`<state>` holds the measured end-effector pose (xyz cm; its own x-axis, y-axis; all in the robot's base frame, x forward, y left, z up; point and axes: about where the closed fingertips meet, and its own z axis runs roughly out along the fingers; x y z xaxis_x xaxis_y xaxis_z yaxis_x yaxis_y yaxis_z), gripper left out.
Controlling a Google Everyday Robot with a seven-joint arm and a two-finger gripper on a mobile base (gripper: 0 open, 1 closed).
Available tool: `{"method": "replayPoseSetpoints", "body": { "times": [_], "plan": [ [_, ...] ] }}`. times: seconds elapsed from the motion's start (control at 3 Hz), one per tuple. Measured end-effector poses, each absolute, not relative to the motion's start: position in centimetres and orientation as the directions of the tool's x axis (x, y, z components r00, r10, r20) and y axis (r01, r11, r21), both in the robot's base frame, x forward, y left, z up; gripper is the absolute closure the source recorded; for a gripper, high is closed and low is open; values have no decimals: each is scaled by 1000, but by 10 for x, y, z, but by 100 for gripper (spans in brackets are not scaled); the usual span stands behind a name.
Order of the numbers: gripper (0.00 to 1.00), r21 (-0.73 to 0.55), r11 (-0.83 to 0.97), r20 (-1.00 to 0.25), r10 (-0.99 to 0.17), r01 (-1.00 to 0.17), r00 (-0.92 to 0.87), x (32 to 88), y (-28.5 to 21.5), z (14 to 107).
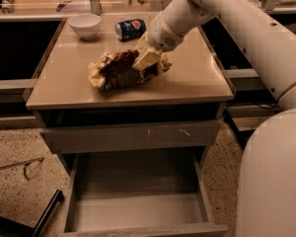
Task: Place brown chip bag into middle drawer
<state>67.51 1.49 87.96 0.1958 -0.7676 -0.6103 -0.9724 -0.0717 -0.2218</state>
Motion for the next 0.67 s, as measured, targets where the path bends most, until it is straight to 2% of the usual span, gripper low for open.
{"method": "replayPoseSetpoints", "body": {
  "times": [0.33, 0.67],
  "plan": [
    [99, -230, -83, -585, -784, -970, 206, 654, 20, 895],
    [100, -254, -76, -553, -807, -964, 209, 607, 24, 924]
  ]
}}
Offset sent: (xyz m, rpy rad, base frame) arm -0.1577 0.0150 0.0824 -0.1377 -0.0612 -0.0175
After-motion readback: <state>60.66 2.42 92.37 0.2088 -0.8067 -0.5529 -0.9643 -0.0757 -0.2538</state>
